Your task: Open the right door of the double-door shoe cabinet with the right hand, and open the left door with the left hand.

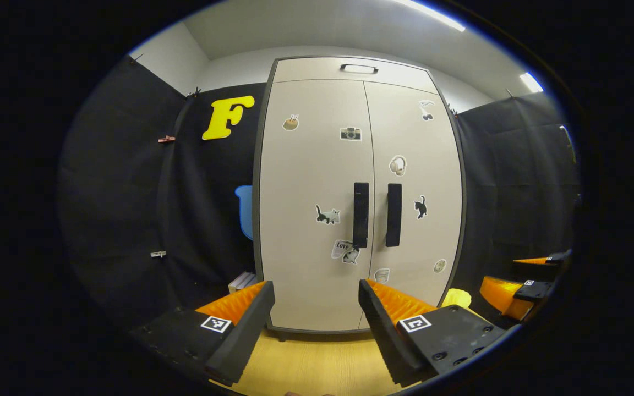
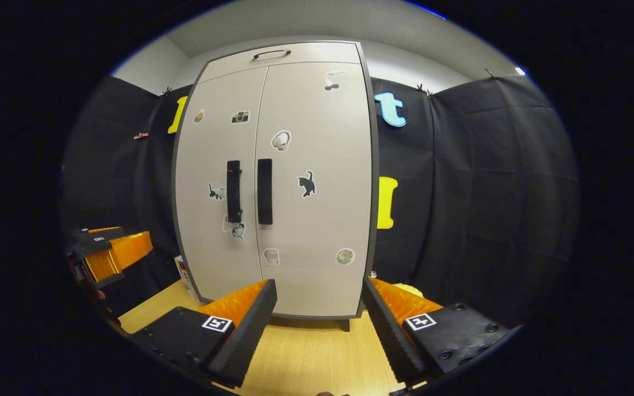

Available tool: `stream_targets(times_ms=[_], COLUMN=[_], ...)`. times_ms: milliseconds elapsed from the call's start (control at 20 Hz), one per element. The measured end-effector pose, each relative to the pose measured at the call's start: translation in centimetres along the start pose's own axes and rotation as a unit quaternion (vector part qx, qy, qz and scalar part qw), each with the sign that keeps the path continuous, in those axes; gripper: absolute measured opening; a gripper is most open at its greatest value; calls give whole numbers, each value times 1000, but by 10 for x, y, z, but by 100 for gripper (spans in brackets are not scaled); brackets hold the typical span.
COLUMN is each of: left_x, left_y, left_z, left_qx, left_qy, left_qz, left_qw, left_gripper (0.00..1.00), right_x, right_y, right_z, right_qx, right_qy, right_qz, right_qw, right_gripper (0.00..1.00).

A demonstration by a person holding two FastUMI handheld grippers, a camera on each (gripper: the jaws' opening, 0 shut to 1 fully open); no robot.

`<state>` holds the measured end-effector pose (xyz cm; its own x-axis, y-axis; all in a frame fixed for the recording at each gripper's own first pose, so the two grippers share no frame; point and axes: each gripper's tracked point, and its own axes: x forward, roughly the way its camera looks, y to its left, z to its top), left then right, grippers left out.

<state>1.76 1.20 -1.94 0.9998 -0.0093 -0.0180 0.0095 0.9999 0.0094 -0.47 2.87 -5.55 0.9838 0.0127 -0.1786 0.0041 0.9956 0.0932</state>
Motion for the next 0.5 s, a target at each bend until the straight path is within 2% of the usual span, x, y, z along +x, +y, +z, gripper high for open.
stream_targets(times_ms=[250,500], left_x=[2,2], left_y=[7,16], left_z=[-10,-10], left_qx=[-2,-3], left_qy=[13,13], left_qz=[-3,-6], left_qw=[1000,1000], left_gripper=[95,95], right_x=[2,20], right_y=[15,23], right_z=[-6,8], right_qx=[-5,-7], right_qy=[13,8], right_qz=[5,8], right_qw=[1000,1000], right_gripper=[98,98])
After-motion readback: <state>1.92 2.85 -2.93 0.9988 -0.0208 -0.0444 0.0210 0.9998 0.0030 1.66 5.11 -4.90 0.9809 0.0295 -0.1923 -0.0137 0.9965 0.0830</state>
